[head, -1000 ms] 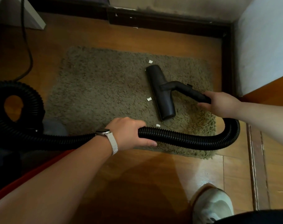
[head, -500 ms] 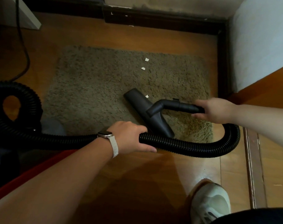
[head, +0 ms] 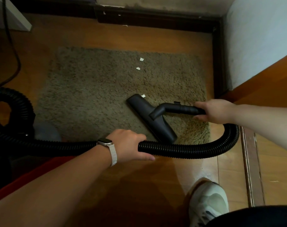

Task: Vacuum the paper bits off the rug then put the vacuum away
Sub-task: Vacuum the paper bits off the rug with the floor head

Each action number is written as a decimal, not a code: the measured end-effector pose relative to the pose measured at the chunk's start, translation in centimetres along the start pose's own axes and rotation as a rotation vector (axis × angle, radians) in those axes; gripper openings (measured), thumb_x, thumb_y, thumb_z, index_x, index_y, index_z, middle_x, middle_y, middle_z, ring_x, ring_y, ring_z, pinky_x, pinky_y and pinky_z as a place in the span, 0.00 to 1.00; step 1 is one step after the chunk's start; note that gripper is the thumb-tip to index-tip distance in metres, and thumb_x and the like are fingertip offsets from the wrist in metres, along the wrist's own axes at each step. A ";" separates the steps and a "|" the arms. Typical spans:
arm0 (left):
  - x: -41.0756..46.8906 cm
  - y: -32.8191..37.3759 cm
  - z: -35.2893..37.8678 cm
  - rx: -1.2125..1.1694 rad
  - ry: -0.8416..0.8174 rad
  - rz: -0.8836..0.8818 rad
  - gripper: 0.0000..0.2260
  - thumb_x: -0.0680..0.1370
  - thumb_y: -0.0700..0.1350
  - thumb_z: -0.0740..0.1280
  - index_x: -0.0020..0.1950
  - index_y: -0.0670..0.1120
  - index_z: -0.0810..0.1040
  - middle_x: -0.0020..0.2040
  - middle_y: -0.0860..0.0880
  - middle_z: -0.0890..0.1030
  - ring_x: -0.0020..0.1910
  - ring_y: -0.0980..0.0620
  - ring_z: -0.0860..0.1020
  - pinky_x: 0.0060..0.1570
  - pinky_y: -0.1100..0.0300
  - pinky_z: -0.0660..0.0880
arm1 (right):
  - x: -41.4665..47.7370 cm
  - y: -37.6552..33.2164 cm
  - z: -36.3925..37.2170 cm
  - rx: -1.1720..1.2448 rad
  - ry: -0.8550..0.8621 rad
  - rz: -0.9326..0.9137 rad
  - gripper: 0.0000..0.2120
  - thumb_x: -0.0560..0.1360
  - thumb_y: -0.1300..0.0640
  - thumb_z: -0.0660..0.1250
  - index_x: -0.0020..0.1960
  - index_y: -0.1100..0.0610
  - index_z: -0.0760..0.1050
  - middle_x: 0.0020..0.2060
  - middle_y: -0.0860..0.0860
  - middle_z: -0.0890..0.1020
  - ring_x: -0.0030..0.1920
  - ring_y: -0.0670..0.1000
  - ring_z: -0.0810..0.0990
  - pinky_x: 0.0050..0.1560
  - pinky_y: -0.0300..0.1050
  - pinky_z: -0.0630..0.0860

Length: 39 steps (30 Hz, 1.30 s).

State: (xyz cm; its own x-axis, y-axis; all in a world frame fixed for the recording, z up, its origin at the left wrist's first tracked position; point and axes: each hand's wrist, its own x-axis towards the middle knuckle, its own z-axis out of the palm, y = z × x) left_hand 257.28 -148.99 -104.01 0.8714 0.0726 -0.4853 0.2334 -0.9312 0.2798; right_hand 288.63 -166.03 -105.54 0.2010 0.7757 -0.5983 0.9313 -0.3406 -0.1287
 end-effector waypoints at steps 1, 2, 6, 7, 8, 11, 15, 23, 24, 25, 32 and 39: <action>0.0 0.1 0.0 0.000 0.004 0.007 0.28 0.70 0.77 0.55 0.52 0.56 0.73 0.39 0.56 0.77 0.38 0.56 0.77 0.36 0.59 0.73 | -0.1 0.2 0.1 0.013 0.006 0.012 0.15 0.78 0.40 0.64 0.59 0.47 0.70 0.35 0.47 0.79 0.35 0.46 0.78 0.39 0.50 0.79; 0.0 0.3 0.0 0.001 0.005 0.015 0.28 0.71 0.77 0.55 0.52 0.55 0.73 0.39 0.56 0.77 0.38 0.55 0.77 0.35 0.59 0.72 | -0.2 0.4 0.1 0.022 0.012 0.027 0.15 0.78 0.40 0.64 0.59 0.47 0.70 0.36 0.46 0.79 0.35 0.46 0.78 0.39 0.49 0.79; 0.3 0.7 0.0 -0.005 0.020 0.016 0.27 0.71 0.76 0.55 0.53 0.56 0.73 0.40 0.56 0.77 0.39 0.55 0.77 0.34 0.59 0.71 | -0.6 1.3 0.3 0.059 0.075 0.099 0.16 0.78 0.41 0.64 0.61 0.49 0.71 0.36 0.46 0.78 0.35 0.45 0.77 0.37 0.47 0.77; 0.3 0.6 0.0 -0.005 0.029 0.013 0.27 0.71 0.77 0.55 0.53 0.56 0.73 0.39 0.56 0.77 0.39 0.55 0.77 0.35 0.59 0.72 | -0.6 1.5 0.5 0.082 0.101 0.115 0.16 0.78 0.42 0.64 0.61 0.50 0.71 0.36 0.46 0.78 0.35 0.45 0.77 0.36 0.45 0.76; 0.3 0.6 0.0 -0.004 0.036 0.010 0.27 0.71 0.77 0.55 0.52 0.56 0.73 0.39 0.56 0.77 0.39 0.55 0.77 0.36 0.59 0.74 | -0.7 1.7 0.5 0.109 0.124 0.134 0.15 0.79 0.42 0.65 0.60 0.50 0.71 0.35 0.47 0.78 0.34 0.45 0.77 0.34 0.44 0.74; 0.4 0.4 -0.1 -0.003 0.061 -0.007 0.28 0.70 0.77 0.55 0.52 0.56 0.74 0.40 0.56 0.78 0.39 0.55 0.77 0.40 0.57 0.76 | -0.7 2.0 0.3 0.209 0.176 0.203 0.11 0.79 0.43 0.65 0.56 0.49 0.71 0.36 0.49 0.78 0.36 0.48 0.79 0.34 0.45 0.74; 0.5 0.2 -0.4 -0.022 0.083 -0.022 0.28 0.69 0.77 0.55 0.52 0.56 0.74 0.40 0.56 0.78 0.40 0.55 0.78 0.43 0.56 0.77 | -0.5 2.1 -0.5 0.248 0.201 0.241 0.10 0.79 0.44 0.65 0.52 0.50 0.71 0.36 0.51 0.78 0.36 0.50 0.79 0.34 0.47 0.74; 0.5 -0.1 0.0 -0.008 0.037 0.016 0.28 0.70 0.77 0.55 0.53 0.56 0.73 0.40 0.56 0.78 0.39 0.56 0.78 0.40 0.58 0.76 | 0.1 0.3 -0.3 0.093 0.092 0.099 0.15 0.78 0.41 0.64 0.59 0.49 0.71 0.35 0.48 0.79 0.34 0.47 0.78 0.35 0.47 0.77; 0.5 -0.1 0.1 -0.006 0.032 0.022 0.27 0.71 0.77 0.55 0.53 0.56 0.73 0.40 0.56 0.77 0.39 0.56 0.78 0.40 0.58 0.76 | 0.2 -0.1 -0.2 0.069 0.081 0.071 0.15 0.78 0.41 0.64 0.59 0.49 0.71 0.34 0.47 0.78 0.33 0.46 0.78 0.36 0.48 0.78; 0.5 -0.2 0.2 -0.005 0.026 0.025 0.27 0.71 0.76 0.56 0.52 0.56 0.73 0.40 0.56 0.77 0.39 0.56 0.77 0.39 0.59 0.76 | 0.4 -0.5 -0.2 0.048 0.067 0.038 0.15 0.78 0.41 0.63 0.58 0.49 0.71 0.34 0.47 0.78 0.33 0.46 0.78 0.36 0.48 0.78; 0.5 -0.4 0.3 -0.022 0.014 0.024 0.26 0.71 0.76 0.56 0.51 0.55 0.73 0.40 0.56 0.77 0.39 0.56 0.77 0.39 0.59 0.76 | 0.2 -0.3 0.1 0.045 0.025 0.022 0.15 0.78 0.40 0.63 0.59 0.48 0.71 0.34 0.46 0.78 0.33 0.44 0.77 0.36 0.46 0.77; 1.2 0.0 0.2 -0.013 0.036 0.010 0.28 0.70 0.77 0.56 0.52 0.56 0.74 0.39 0.56 0.77 0.39 0.55 0.77 0.38 0.59 0.74 | -1.7 1.6 1.6 0.177 0.111 0.172 0.23 0.78 0.43 0.65 0.70 0.49 0.68 0.37 0.45 0.78 0.36 0.44 0.78 0.36 0.42 0.74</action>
State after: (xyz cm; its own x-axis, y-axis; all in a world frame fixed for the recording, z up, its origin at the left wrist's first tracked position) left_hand 258.26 -148.92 -104.75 0.8886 0.0759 -0.4524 0.2298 -0.9271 0.2959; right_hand 289.28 -168.68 -105.98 0.3927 0.7487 -0.5341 0.8151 -0.5523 -0.1748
